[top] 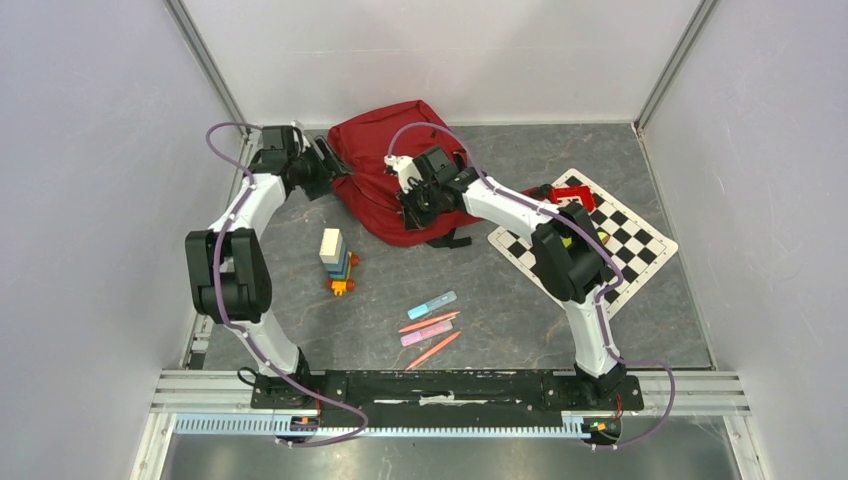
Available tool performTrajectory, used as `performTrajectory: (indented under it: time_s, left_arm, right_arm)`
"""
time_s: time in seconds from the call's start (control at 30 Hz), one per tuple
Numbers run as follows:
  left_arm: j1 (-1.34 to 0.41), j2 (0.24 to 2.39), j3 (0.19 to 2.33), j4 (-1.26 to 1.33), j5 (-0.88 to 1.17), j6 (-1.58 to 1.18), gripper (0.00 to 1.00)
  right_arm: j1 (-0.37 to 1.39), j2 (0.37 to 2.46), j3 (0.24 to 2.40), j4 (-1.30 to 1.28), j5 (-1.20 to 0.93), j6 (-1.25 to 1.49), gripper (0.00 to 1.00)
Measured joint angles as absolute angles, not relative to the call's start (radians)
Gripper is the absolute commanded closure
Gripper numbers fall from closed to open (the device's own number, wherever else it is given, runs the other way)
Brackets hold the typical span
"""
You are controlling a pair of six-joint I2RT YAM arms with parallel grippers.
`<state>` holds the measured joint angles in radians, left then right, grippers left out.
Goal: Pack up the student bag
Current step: Zip the student bag at the center of the board.
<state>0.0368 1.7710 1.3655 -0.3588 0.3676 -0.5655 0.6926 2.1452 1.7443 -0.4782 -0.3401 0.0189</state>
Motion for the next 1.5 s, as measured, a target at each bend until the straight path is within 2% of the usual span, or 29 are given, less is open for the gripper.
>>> performTrajectory:
  time_s: [0.23, 0.37, 0.57, 0.7, 0.77, 1.17, 1.5]
  left_arm:
    - [-0.018, 1.748, 1.281, -0.349, 0.401, -0.641, 0.22]
    - [-0.043, 1.755, 1.274, -0.352, 0.411, -0.662, 0.28]
    - [-0.051, 1.8, 1.287, -0.368, 0.423, -0.665, 0.49]
    - [-0.05, 1.826, 1.298, -0.387, 0.424, -0.661, 0.85]
    - [-0.05, 1.829, 1.299, -0.395, 0.421, -0.658, 0.98]
    - [-0.038, 1.827, 1.348, -0.446, 0.398, -0.576, 0.98]
    - [0.099, 1.826, 1.383, -0.485, 0.5, -0.481, 0.98]
  right_arm:
    - [0.701, 2.145, 1.744, -0.468, -0.339, 0.03, 1.0]
    - [0.704, 2.145, 1.744, -0.464, -0.336, 0.03, 1.0]
    - [0.707, 2.145, 1.744, -0.464, -0.32, 0.029, 1.0]
    - [0.712, 2.145, 1.744, -0.465, -0.276, 0.028, 1.0]
    - [0.717, 2.144, 1.744, -0.466, -0.235, 0.025, 1.0]
    - [0.738, 2.09, 1.764, -0.561, 0.012, 0.04, 1.0]
    - [0.728, 2.016, 1.758, -0.633, 0.039, 0.081, 1.0]
